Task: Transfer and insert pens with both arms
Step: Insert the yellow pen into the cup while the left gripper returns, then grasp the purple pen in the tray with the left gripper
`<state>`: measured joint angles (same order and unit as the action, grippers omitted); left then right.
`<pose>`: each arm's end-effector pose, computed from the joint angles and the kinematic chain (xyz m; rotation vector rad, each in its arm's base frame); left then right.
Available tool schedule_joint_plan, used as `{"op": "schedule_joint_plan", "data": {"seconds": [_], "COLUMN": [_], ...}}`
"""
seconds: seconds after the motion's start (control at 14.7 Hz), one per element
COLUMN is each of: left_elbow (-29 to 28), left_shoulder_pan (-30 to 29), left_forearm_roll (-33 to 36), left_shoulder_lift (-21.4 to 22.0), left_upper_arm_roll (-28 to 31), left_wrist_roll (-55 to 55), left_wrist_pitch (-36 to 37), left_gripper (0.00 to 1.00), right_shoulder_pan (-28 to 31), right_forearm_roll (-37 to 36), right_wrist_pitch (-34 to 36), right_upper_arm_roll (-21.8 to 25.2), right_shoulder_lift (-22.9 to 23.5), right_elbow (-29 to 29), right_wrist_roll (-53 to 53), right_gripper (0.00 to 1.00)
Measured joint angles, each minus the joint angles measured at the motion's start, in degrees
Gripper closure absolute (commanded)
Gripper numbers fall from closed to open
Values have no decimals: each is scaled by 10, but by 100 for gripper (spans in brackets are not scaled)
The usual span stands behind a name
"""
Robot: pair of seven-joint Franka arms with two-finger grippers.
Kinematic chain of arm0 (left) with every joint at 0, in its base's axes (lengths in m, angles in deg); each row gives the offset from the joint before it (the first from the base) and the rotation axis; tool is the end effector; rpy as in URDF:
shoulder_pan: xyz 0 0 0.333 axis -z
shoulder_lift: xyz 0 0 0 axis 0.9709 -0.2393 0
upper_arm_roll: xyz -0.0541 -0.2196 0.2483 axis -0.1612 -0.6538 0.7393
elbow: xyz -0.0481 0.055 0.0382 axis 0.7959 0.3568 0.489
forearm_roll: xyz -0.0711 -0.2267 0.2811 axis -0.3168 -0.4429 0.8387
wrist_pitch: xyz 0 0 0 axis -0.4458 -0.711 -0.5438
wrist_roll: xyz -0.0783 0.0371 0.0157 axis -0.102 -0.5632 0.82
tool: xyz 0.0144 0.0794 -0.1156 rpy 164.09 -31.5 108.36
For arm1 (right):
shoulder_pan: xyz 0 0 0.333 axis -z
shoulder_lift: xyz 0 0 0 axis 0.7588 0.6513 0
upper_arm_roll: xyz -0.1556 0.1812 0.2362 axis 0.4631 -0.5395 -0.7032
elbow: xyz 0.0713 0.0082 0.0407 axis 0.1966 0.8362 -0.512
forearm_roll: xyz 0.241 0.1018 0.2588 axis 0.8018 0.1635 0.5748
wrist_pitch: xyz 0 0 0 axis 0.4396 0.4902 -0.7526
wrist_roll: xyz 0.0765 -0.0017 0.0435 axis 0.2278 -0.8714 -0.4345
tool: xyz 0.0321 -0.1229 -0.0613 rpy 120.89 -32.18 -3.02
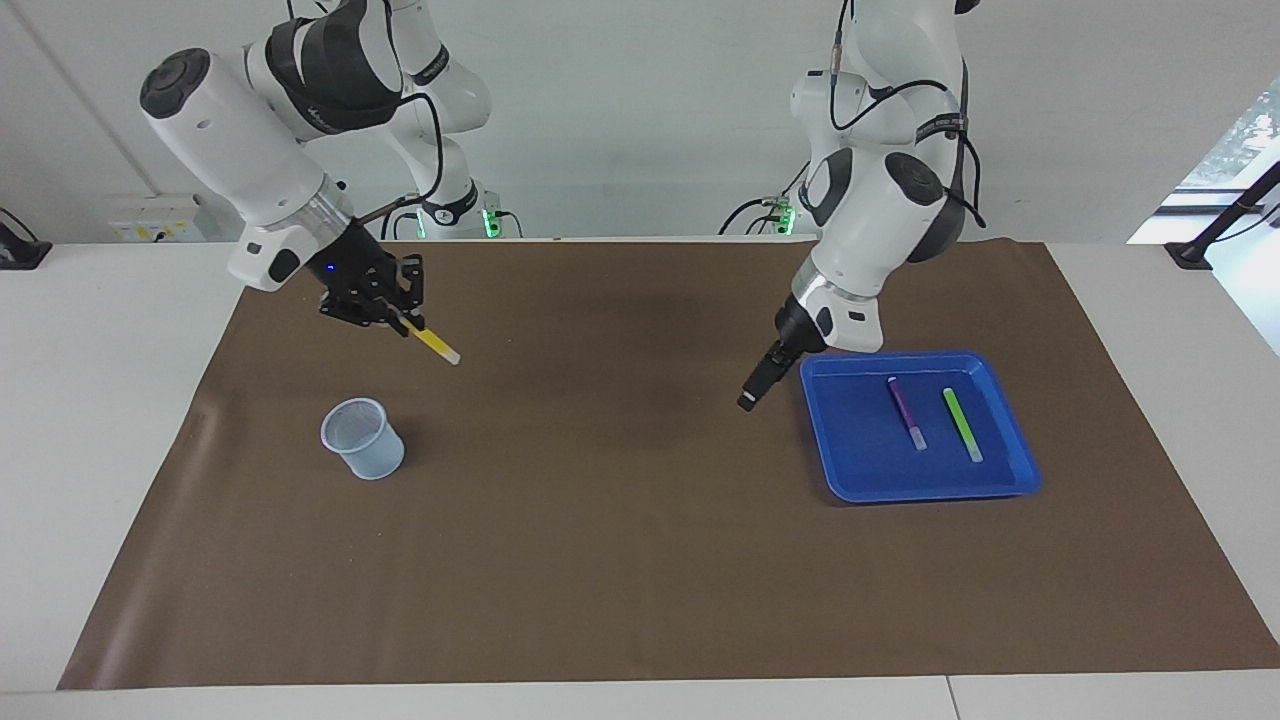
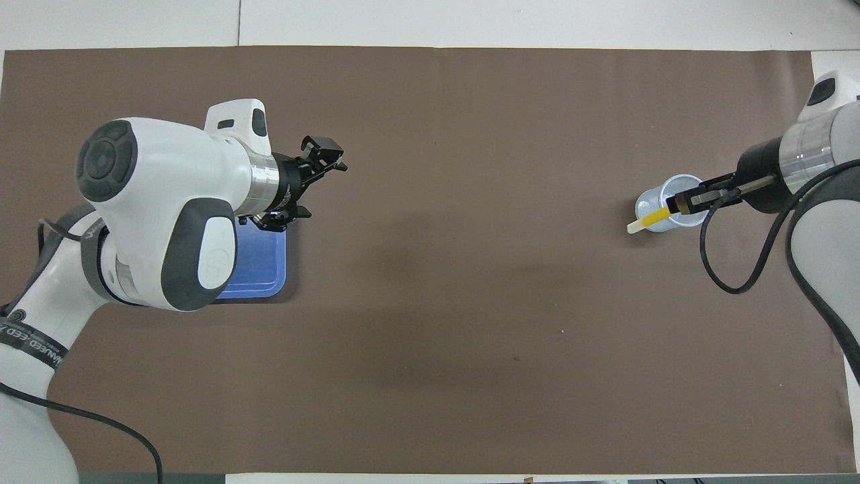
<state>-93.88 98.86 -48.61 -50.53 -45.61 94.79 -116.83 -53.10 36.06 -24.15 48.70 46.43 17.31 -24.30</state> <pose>0.5540 -0.2389 0.4414 2.6453 0.8743 0.0351 0.5461 0.0272 0.5378 -2.9610 -0.5452 -0.0507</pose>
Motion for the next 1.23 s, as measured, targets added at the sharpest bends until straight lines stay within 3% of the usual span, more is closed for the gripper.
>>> {"op": "schedule_joint_plan", "data": {"seconds": [0.2,0.48,0.68,0.88,0.95,1.02,1.09,1.16,1.23], "left_elbow": [-32,-68,-82,-115,-128,-140,-147,-153,-155], "left_shoulder_pan": [-52,-139,-186,-195,-195,-195,-195,-194,-194], "left_forearm_roll": [10,74,137,145,145,145,145,145,145], "left_shoulder_lift": [0,-5,-17,-22,-23,-23,-23,-23,-23], "left_upper_arm_roll": [1,2,2,1,0,-2,-3,-4,-5], "left_wrist_roll": [-213,-431,-515,-552,-554,-554,-555,-555,-555], "left_wrist_pitch": [1,-1,-6,-31,-38,-45,-50,-55,-60], "left_gripper": [0,0,0,0,5,12,43,78,100], "right_shoulder_pan": [-4,-2,0,10,13,17,19,19,19], "right_forearm_roll": [-100,-116,-118,-118,-118,-118,-118,-118,-118], "right_wrist_pitch": [-20,-83,-134,-181,-189,-192,-194,-195,-195], "right_upper_arm_roll": [-3,-4,-3,-3,-3,-2,-2,-2,-2], "right_shoulder_lift": [19,28,30,32,32,32,32,32,32], "right_elbow": [-11,23,64,99,106,112,114,115,115], "right_wrist_roll": [-66,-87,-88,-107,-113,-118,-119,-119,-119], "right_gripper": [100,100,100,100,100,94,64,2,0]}}
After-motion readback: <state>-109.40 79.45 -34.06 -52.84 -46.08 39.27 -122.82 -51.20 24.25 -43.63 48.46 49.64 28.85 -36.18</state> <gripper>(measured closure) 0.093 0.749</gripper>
